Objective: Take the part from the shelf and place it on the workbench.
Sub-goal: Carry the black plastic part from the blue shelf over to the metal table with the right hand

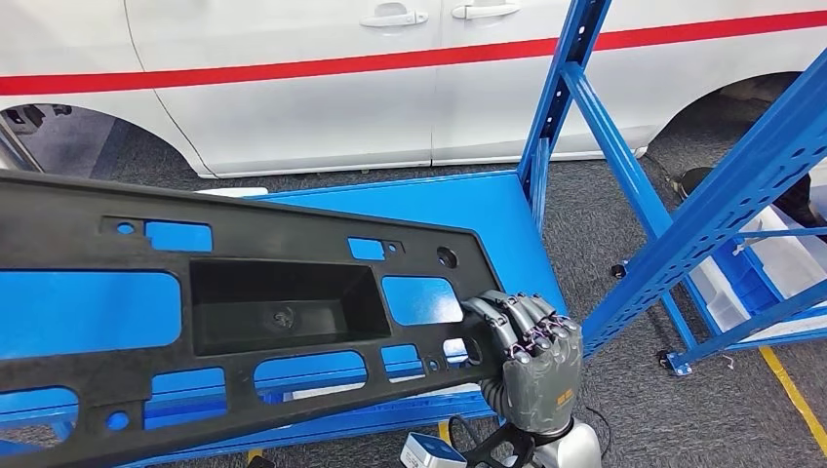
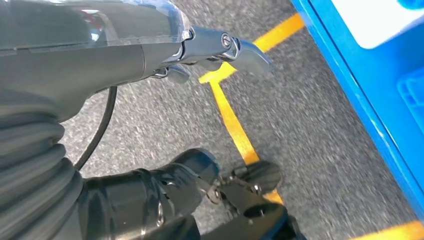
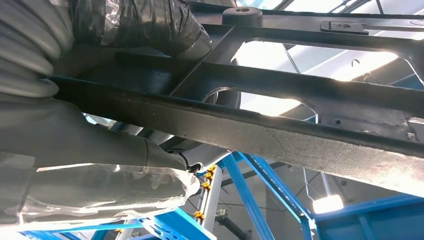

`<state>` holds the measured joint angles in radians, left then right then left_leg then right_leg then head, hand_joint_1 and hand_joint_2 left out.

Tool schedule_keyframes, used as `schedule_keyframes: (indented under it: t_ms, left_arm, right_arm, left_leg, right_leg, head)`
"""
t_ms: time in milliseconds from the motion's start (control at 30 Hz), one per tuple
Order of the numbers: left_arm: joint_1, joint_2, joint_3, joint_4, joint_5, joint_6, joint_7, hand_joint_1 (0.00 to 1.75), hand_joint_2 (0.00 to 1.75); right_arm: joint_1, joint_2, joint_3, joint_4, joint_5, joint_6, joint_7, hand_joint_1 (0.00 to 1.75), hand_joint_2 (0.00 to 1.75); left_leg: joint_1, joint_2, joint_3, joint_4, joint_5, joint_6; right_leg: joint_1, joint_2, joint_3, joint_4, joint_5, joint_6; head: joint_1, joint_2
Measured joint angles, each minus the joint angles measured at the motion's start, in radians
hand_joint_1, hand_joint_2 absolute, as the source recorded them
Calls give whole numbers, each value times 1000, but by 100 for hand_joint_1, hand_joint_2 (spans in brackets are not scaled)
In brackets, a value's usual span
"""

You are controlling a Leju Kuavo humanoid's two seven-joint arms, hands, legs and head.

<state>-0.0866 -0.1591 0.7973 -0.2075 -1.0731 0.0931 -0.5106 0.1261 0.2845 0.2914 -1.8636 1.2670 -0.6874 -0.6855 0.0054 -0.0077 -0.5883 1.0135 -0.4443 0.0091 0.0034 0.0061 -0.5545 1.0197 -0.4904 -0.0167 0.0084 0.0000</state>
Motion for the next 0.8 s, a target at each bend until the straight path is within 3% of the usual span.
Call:
schedule_keyframes:
  t_ms: [233,367,433,500,533,567,600,633,700,733,800]
  left_arm:
    - [0,-2,0,0,-9,67,27,0,175]
    - [-1,-6,0,0,-16,83,39,0,175]
    - [-2,-9,0,0,-18,85,42,0,175]
    - [-3,-10,1,0,-18,85,44,0,175]
    - [-3,-10,1,0,-18,86,44,0,175]
    - [-3,-10,1,0,-18,86,45,0,175]
    - [-3,-11,1,0,-18,87,46,0,175]
    - [-3,-12,1,0,-19,88,47,0,175]
    - [-4,-12,1,0,-20,90,48,0,175]
    - [-5,-12,1,0,-20,92,48,0,175]
    - [-6,-12,1,0,-21,96,50,0,175]
  right_arm:
    - [2,0,0,4,0,0,2,175,175]
    - [3,2,0,8,-2,0,8,175,175]
    - [3,2,-1,10,-5,0,10,175,175]
    - [4,2,-1,13,-9,0,11,175,175]
    - [4,2,-2,15,-10,0,12,175,175]
    - [5,2,-2,18,-13,0,12,175,175]
    - [5,2,-2,20,-15,0,12,175,175]
    - [5,2,-2,23,-17,0,12,175,175]
    - [5,1,-2,28,-22,0,12,175,175]
    - [5,2,-2,30,-24,0,12,175,175]
    - [5,2,-2,34,-27,0,12,175,175]
  left_leg:
    - [0,0,0,0,0,0]
    - [3,1,20,-32,9,22]
    - [11,4,41,-63,22,27]
    - [11,7,46,-66,22,26]
    - [12,7,46,-62,20,24]
    - [15,7,45,-57,16,20]
    - [18,7,45,-49,10,15]
    - [24,6,44,-38,3,7]
    - [30,4,38,-11,-15,-13]
    - [31,3,34,0,-22,-22]
    - [28,1,28,9,-27,-36]
  right_leg:
    - [0,0,0,0,0,0]
    - [-5,0,9,-11,1,14]
    - [-7,0,-17,53,-38,20]
    - [-16,-1,-81,177,-95,27]
    - [-21,-1,-108,226,-110,31]
    - [-27,-2,-120,243,-105,36]
    - [-33,-2,-115,226,-83,42]
    - [-39,-4,-92,174,-46,49]
    - [-45,-2,-45,70,-2,58]
    - [-45,1,-34,44,5,54]
    - [-40,7,-40,45,-1,34]
  head:
    - [0,0]
    - [0,0]
    - [1,0]
    - [1,0]
    - [1,0]
    - [1,0]
    - [1,0]
    - [1,0]
    - [2,0]
    - [2,0]
    - [1,0]
